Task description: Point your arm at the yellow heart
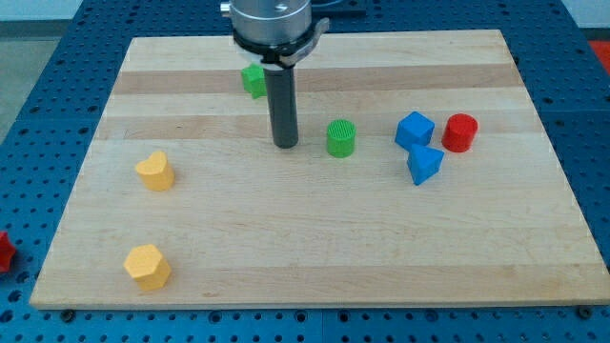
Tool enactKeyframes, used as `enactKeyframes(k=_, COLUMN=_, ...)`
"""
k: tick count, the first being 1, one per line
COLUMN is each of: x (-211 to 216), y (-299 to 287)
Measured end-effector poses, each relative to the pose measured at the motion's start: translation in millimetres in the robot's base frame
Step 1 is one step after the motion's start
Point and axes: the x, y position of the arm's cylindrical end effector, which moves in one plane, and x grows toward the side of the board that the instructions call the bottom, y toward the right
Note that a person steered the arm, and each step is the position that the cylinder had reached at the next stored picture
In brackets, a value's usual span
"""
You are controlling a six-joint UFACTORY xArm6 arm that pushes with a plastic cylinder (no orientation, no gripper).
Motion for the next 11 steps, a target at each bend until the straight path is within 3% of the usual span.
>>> enactKeyframes(k=1, x=51.0, y=68.3)
enactKeyframes(k=2, x=76.6, y=93.9)
enactKeyframes(k=4, x=129.6, y=-17.1)
enactKeyframes(k=11, x=98.5, y=-63.3)
